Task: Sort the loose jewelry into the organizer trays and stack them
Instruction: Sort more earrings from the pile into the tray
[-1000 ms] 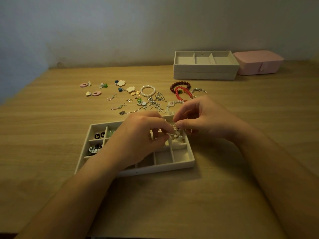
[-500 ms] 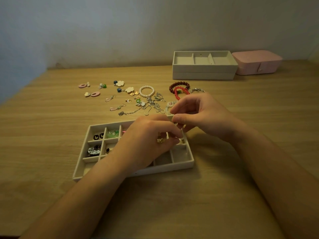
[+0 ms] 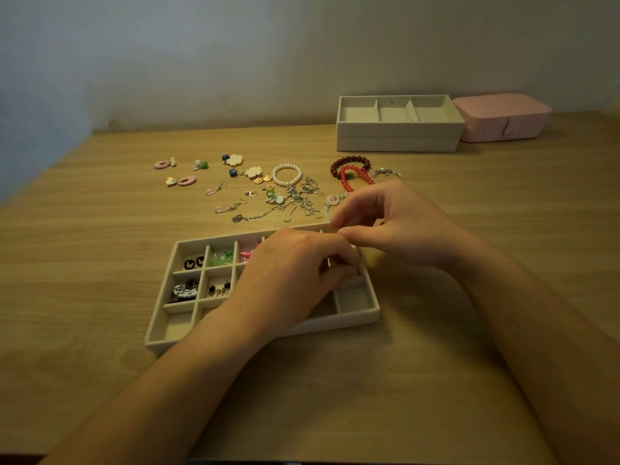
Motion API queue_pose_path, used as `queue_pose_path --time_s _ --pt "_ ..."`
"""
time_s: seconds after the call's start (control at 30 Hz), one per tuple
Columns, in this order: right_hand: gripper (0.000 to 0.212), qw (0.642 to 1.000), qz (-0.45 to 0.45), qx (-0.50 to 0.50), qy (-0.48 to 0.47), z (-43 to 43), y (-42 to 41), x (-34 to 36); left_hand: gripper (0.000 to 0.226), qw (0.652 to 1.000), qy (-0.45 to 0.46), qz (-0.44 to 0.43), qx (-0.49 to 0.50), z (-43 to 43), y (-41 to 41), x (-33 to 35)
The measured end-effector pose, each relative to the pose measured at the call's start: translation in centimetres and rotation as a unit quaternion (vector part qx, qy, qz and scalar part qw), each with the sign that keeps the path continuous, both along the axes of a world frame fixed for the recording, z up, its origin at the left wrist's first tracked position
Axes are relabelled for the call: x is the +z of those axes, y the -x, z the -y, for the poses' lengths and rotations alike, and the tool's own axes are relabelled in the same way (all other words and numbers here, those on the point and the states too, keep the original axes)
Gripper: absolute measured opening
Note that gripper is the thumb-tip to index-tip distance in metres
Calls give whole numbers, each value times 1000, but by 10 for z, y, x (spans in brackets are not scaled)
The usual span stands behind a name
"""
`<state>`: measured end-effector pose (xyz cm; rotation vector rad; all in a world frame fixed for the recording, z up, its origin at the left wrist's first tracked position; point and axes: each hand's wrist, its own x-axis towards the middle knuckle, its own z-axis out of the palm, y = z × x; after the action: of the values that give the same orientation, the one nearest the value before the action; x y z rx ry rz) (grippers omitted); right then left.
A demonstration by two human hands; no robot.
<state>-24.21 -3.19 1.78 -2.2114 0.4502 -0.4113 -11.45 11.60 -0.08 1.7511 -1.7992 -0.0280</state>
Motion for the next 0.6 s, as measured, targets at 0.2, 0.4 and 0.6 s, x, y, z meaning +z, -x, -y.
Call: queue_pose_path --time_s 0.2,0.4,0.6 --pt "17 999 -24 8 -28 -2 1 0 16 985 21 -139 96 3 -13 0" --pt "18 996 -3 -10 -92 -3 1 0 32 969 -49 -234 65 6 -10 -5" --pt "15 991 31 -39 -128 -4 2 0 36 970 -58 -224 71 5 -7 -2"
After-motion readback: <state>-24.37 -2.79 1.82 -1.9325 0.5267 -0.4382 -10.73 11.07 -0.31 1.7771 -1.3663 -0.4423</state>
